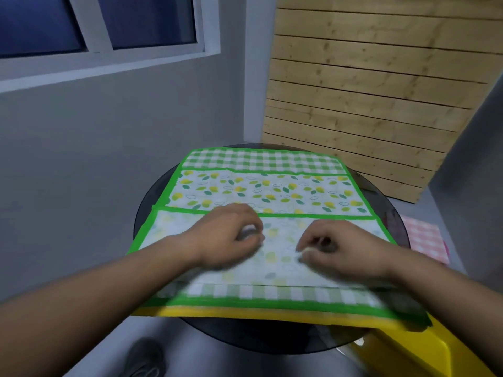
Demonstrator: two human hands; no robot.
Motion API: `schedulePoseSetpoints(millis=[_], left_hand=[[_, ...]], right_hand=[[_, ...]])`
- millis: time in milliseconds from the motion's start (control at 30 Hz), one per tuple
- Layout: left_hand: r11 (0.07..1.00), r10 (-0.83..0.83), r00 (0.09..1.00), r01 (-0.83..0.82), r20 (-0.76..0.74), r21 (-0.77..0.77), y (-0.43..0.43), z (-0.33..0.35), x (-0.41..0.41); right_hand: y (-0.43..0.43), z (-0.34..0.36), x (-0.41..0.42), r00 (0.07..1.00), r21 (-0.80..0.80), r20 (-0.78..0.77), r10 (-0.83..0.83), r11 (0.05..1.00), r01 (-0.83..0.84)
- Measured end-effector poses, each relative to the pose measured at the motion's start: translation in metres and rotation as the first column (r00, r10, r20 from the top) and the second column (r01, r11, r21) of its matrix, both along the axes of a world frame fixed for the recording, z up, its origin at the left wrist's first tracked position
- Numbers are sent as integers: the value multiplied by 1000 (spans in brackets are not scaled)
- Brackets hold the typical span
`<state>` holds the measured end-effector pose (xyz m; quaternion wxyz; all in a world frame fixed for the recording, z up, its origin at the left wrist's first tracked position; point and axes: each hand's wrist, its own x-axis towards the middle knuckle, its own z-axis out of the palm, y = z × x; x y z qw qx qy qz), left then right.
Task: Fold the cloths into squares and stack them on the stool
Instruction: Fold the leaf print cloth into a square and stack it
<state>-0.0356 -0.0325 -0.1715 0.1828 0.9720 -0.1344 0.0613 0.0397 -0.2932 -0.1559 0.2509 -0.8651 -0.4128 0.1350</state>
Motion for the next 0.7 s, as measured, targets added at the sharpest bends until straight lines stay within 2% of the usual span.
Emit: schedulePoseSetpoints(millis=[100,300,400,533,700], left_hand=[[990,134,988,-131,-72,44,1,-7,19],[972,202,970,-181,-134,150,-4,-36,29],[969,210,973,-194,-96,151,-5,-42,28],[967,218,974,-208,-62,146,-5,-44,29],[966,224,974,-217,-29,142,-5,-47,29]], right_hand=[[13,0,37,987,105,-16,-160,981,161],[49,-7,119,927,180,-57,-370,910,374],[67,-10,155,914,149,-63,-401,902,406],[84,-16,184,899,105,-148,-412,897,429],[93,-18,201,913,63,-95,-396,913,403]])
